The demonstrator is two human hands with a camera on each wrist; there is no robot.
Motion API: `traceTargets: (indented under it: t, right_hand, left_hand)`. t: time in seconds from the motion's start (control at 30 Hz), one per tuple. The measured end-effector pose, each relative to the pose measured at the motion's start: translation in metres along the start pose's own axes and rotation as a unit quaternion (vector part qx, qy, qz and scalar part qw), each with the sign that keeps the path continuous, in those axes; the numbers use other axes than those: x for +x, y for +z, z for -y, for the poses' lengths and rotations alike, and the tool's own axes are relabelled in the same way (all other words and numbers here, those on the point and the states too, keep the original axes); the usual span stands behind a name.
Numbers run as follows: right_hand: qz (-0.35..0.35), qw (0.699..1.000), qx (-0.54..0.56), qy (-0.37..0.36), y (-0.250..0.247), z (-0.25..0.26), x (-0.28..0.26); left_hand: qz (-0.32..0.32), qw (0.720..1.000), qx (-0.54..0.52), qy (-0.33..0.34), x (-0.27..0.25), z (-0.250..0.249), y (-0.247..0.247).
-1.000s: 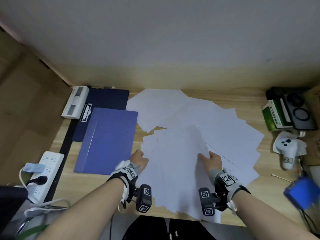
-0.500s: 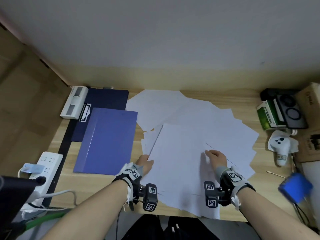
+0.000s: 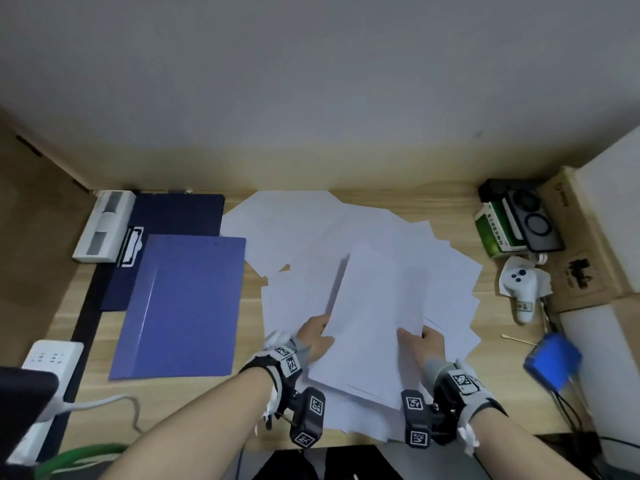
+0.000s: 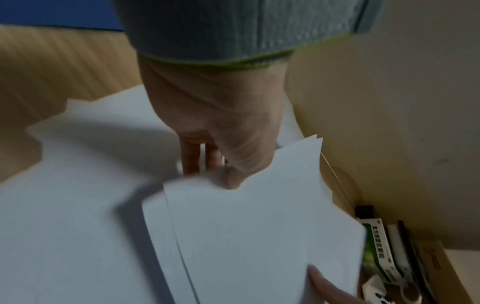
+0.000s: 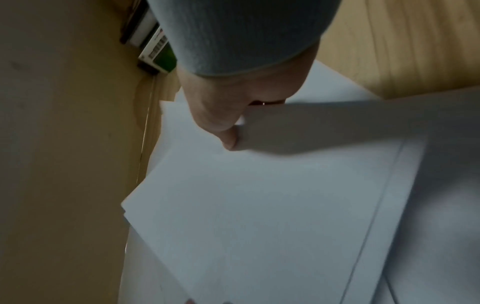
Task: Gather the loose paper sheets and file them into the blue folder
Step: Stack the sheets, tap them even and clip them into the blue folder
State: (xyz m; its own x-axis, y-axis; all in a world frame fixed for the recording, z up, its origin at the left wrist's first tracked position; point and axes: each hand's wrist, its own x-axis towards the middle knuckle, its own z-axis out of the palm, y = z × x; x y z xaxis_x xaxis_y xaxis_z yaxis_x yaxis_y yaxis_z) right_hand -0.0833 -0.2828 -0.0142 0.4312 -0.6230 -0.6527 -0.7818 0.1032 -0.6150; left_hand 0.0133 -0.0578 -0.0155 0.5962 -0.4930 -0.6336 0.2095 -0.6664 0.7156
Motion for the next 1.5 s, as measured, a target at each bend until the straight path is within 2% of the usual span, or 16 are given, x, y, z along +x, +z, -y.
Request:
traceTargets:
  t: [0.03, 0.1, 0.17, 0.3, 0.43, 0.57, 0.67, 0.8, 0.87, 1.0, 1.07, 1.13, 1.2, 1.3, 1.4, 1.5]
  right_hand:
    - [-0.021, 1.000, 0.004, -0.002, -0.007, 0.000, 0.001]
    - [-0.054, 0.998, 0.015, -0.006, -0.020, -0.001, 0.007]
    - [-0.078, 0.997, 0.014, -0.009, -0.032, -0.001, 0.013]
    - [-0.071, 0.997, -0.023, -0.015, -0.042, 0.005, 0.026]
    - [0.012, 0.998, -0.063, -0.030, -0.029, 0.019, 0.025]
    - [0.067, 0.991, -0.110, -0.040, 0.004, 0.029, 0.023]
    - [0.082, 0.987, -0.132, -0.045, 0.030, 0.030, 0.019]
    - [0.104, 0.983, -0.145, -0.048, 0.049, 0.031, 0.007]
    - [0.113, 0.984, -0.128, -0.049, 0.054, 0.032, 0.004]
    - [0.113, 0.993, -0.028, -0.008, 0.055, 0.031, -0.001]
    - [0.133, 0.990, -0.043, -0.014, 0.051, 0.032, -0.003]
    - [0.127, 0.989, -0.074, -0.030, 0.043, 0.032, -0.001]
    - [0.096, 0.992, -0.076, -0.034, 0.031, 0.031, 0.004]
    - [0.052, 0.995, -0.076, -0.030, 0.008, 0.022, 0.014]
    - [0.021, 0.997, -0.075, -0.022, -0.016, 0.011, 0.018]
    - [-0.004, 0.997, -0.072, -0.017, -0.033, -0.001, 0.017]
  left_hand:
    - [-0.022, 1.000, 0.012, 0.001, 0.001, -0.001, -0.007]
    - [-0.122, 0.992, 0.034, -0.027, 0.002, 0.008, -0.025]
    - [-0.194, 0.977, 0.053, -0.075, -0.003, 0.023, -0.049]
    - [-0.259, 0.941, 0.067, -0.208, -0.014, 0.049, -0.085]
    - [-0.248, 0.939, -0.017, -0.238, -0.017, 0.047, -0.080]
    - [-0.203, 0.938, -0.127, -0.251, -0.012, 0.042, -0.065]
    - [-0.181, 0.941, -0.170, -0.229, -0.012, 0.039, -0.054]
    - [-0.175, 0.930, -0.241, -0.215, -0.012, 0.033, -0.042]
    - [-0.161, 0.931, -0.247, -0.214, -0.010, 0.037, -0.038]
    - [-0.121, 0.944, -0.261, -0.162, -0.015, 0.031, -0.032]
    - [-0.082, 0.950, -0.270, -0.131, -0.017, 0.021, -0.029]
    - [-0.059, 0.960, -0.245, -0.119, -0.011, 0.012, -0.029]
    - [-0.072, 0.969, -0.206, -0.115, -0.003, 0.004, -0.031]
    - [-0.170, 0.981, -0.043, -0.081, 0.018, 0.002, -0.045]
    - [-0.236, 0.960, 0.145, -0.035, 0.037, 0.008, -0.064]
    - [-0.171, 0.949, 0.262, -0.052, 0.045, 0.009, -0.068]
